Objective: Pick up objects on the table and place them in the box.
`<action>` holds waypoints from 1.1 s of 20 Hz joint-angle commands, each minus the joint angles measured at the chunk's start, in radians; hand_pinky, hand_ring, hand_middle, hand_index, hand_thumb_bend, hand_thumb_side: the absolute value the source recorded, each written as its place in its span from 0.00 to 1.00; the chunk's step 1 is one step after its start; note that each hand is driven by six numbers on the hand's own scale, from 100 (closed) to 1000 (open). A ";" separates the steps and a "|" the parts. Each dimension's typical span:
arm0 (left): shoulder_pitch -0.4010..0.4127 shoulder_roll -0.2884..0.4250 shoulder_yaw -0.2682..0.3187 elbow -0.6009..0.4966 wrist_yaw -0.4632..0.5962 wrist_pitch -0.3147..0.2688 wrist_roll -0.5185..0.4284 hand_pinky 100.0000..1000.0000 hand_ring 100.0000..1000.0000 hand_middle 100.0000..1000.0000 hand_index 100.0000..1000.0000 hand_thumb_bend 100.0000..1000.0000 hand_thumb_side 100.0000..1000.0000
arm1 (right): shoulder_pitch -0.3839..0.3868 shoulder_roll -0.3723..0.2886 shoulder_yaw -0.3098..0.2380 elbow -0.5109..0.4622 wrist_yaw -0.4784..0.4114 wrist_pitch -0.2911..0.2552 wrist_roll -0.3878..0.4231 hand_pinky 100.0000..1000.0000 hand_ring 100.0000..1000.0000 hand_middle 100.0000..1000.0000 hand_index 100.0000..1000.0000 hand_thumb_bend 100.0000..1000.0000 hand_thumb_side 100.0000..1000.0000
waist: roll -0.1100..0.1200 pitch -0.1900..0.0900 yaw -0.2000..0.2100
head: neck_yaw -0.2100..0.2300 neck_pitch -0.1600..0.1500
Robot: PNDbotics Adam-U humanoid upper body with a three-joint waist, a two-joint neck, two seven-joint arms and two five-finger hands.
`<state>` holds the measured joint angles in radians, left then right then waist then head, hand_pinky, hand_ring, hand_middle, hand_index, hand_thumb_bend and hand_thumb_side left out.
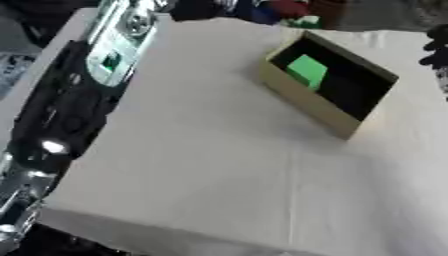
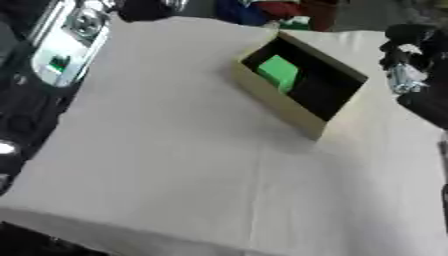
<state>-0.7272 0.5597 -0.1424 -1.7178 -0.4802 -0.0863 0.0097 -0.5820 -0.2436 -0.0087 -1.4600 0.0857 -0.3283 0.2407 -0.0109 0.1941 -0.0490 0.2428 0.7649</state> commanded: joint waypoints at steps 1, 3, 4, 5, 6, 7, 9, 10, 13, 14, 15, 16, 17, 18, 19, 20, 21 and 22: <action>0.042 0.059 0.069 -0.097 0.074 0.044 0.033 0.66 0.57 0.55 0.82 0.00 0.44 | -0.012 -0.027 -0.012 -0.016 0.003 0.000 -0.008 0.59 0.85 0.54 0.77 0.00 0.33 | 0.000 -0.016 0.002 | -0.008 0.001; 0.091 0.075 0.107 -0.131 0.101 0.062 0.063 0.65 0.57 0.54 0.81 0.00 0.45 | -0.010 -0.029 -0.014 -0.016 0.003 0.001 -0.010 0.59 0.84 0.54 0.77 0.00 0.33 | -0.001 -0.016 0.004 | -0.011 0.003; 0.114 0.082 0.122 -0.143 0.112 0.070 0.078 0.65 0.57 0.54 0.81 0.00 0.45 | -0.009 -0.030 -0.016 -0.016 0.003 0.001 -0.011 0.59 0.84 0.54 0.77 0.00 0.33 | -0.002 -0.016 0.006 | -0.012 0.003; 0.128 0.086 0.131 -0.152 0.121 0.075 0.088 0.65 0.57 0.54 0.81 0.00 0.45 | -0.009 -0.030 -0.016 -0.016 0.003 0.002 -0.012 0.59 0.84 0.54 0.77 0.00 0.33 | -0.002 -0.016 0.007 | -0.012 0.004; 0.136 0.090 0.135 -0.158 0.128 0.079 0.095 0.65 0.57 0.54 0.81 0.00 0.45 | -0.009 -0.030 -0.016 -0.017 0.003 0.002 -0.013 0.59 0.84 0.54 0.77 0.00 0.33 | -0.002 -0.016 0.007 | -0.012 0.004; 0.149 0.091 0.143 -0.163 0.133 0.083 0.103 0.65 0.56 0.53 0.80 0.00 0.47 | -0.008 -0.031 -0.017 -0.017 0.003 0.002 -0.014 0.59 0.85 0.54 0.77 0.00 0.33 | -0.003 -0.015 0.011 | -0.013 0.003; 0.207 0.096 0.180 -0.185 0.149 0.089 0.143 0.65 0.56 0.53 0.80 0.00 0.48 | -0.006 -0.033 -0.021 -0.018 0.002 0.003 -0.017 0.59 0.85 0.54 0.77 0.00 0.33 | -0.004 -0.014 0.019 | -0.016 0.004; 0.223 0.098 0.188 -0.195 0.155 0.090 0.156 0.65 0.56 0.53 0.80 0.00 0.48 | -0.006 -0.033 -0.021 -0.019 0.002 0.003 -0.017 0.59 0.85 0.54 0.77 0.00 0.33 | -0.004 -0.014 0.020 | -0.016 0.004; 0.275 0.097 0.213 -0.217 0.165 0.097 0.191 0.65 0.55 0.53 0.80 0.00 0.50 | -0.004 -0.034 -0.025 -0.021 0.001 0.004 -0.021 0.59 0.85 0.54 0.77 0.00 0.33 | -0.005 -0.013 0.027 | -0.017 0.002; 0.284 0.097 0.217 -0.221 0.167 0.098 0.197 0.65 0.55 0.53 0.80 0.00 0.50 | -0.004 -0.034 -0.025 -0.022 0.001 0.004 -0.022 0.59 0.85 0.54 0.77 0.00 0.33 | -0.006 -0.013 0.027 | -0.017 0.002; 0.288 0.097 0.218 -0.224 0.168 0.099 0.201 0.65 0.55 0.53 0.80 0.00 0.50 | -0.004 -0.034 -0.025 -0.022 0.001 0.004 -0.022 0.59 0.85 0.54 0.77 0.00 0.33 | -0.006 -0.013 0.028 | -0.017 0.002; 0.290 0.097 0.219 -0.225 0.168 0.100 0.203 0.65 0.55 0.53 0.80 0.00 0.50 | -0.003 -0.034 -0.025 -0.022 0.001 0.005 -0.022 0.59 0.85 0.54 0.77 0.00 0.33 | -0.006 -0.013 0.028 | -0.017 0.002; 0.291 0.097 0.219 -0.227 0.169 0.101 0.204 0.65 0.55 0.53 0.80 0.00 0.50 | -0.003 -0.034 -0.025 -0.023 0.001 0.005 -0.022 0.59 0.85 0.54 0.77 0.00 0.33 | -0.006 -0.013 0.028 | -0.017 0.002; 0.292 0.097 0.219 -0.227 0.169 0.101 0.205 0.65 0.55 0.53 0.80 0.00 0.50 | -0.003 -0.034 -0.025 -0.023 0.001 0.005 -0.023 0.59 0.85 0.54 0.77 0.00 0.33 | -0.006 -0.013 0.028 | -0.017 0.002; 0.294 0.096 0.220 -0.226 0.169 0.103 0.206 0.65 0.55 0.53 0.80 0.00 0.51 | -0.003 -0.034 -0.025 -0.023 0.001 0.005 -0.023 0.59 0.85 0.54 0.77 0.00 0.33 | -0.006 -0.013 0.028 | -0.017 0.002; 0.304 0.093 0.225 -0.224 0.170 0.106 0.210 0.64 0.55 0.52 0.80 0.00 0.52 | -0.003 -0.035 -0.026 -0.023 0.001 0.005 -0.023 0.59 0.85 0.54 0.77 0.00 0.34 | -0.006 -0.013 0.028 | -0.017 0.001; 0.319 0.089 0.236 -0.224 0.169 0.108 0.219 0.64 0.55 0.52 0.80 0.00 0.52 | -0.002 -0.036 -0.028 -0.023 0.001 0.006 -0.025 0.59 0.85 0.54 0.77 0.00 0.34 | -0.006 -0.013 0.028 | -0.017 0.001; 0.329 0.087 0.243 -0.227 0.169 0.109 0.226 0.64 0.55 0.52 0.80 0.00 0.53 | -0.001 -0.036 -0.029 -0.023 0.001 0.006 -0.027 0.59 0.85 0.54 0.77 0.00 0.34 | -0.007 -0.013 0.028 | -0.017 0.001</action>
<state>-0.3917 0.6239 0.0775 -1.9249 -0.3133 0.0209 0.2246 -0.5711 -0.2522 -0.0279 -1.4609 0.0857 -0.3231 0.2203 -0.0201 0.1947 -0.0209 0.2268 0.7650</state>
